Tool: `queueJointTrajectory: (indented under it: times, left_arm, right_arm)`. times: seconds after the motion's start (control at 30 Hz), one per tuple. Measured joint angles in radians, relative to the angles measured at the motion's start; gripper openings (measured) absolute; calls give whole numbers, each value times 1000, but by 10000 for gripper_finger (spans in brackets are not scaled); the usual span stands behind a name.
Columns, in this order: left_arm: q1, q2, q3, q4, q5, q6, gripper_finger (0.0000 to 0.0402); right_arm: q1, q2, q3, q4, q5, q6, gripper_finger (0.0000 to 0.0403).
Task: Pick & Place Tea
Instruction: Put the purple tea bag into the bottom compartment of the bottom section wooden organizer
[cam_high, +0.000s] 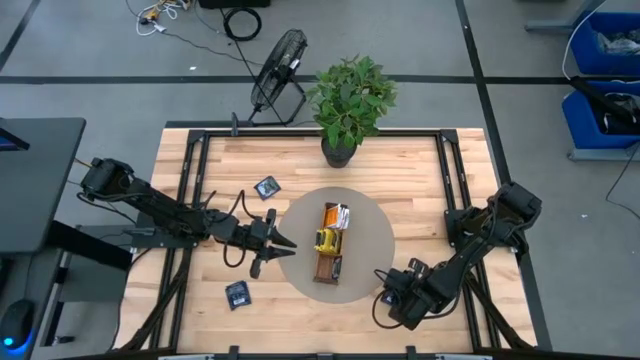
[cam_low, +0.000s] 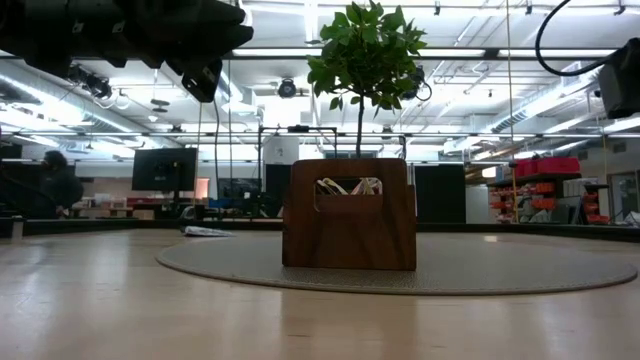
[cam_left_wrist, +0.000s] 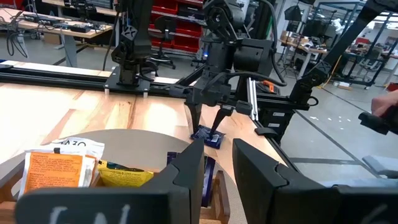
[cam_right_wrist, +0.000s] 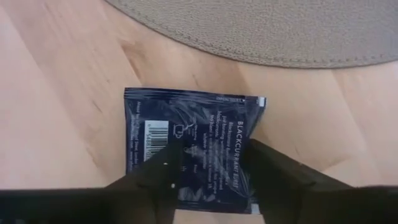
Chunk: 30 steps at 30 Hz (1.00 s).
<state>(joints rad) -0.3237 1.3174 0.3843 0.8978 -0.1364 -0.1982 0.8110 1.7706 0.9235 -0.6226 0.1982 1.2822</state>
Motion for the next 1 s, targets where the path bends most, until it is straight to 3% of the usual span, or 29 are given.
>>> queueJointTrajectory:
  times: [0.5,1.0]
  left_arm:
    - [0,0,0,-6,0,0,87]
    - [0,0,0,-6,0,-35,87]
  right_arm:
    - [2,-64,-8,-9,70,-72,12]
    - [16,-65,11,-50,159,-209,1]
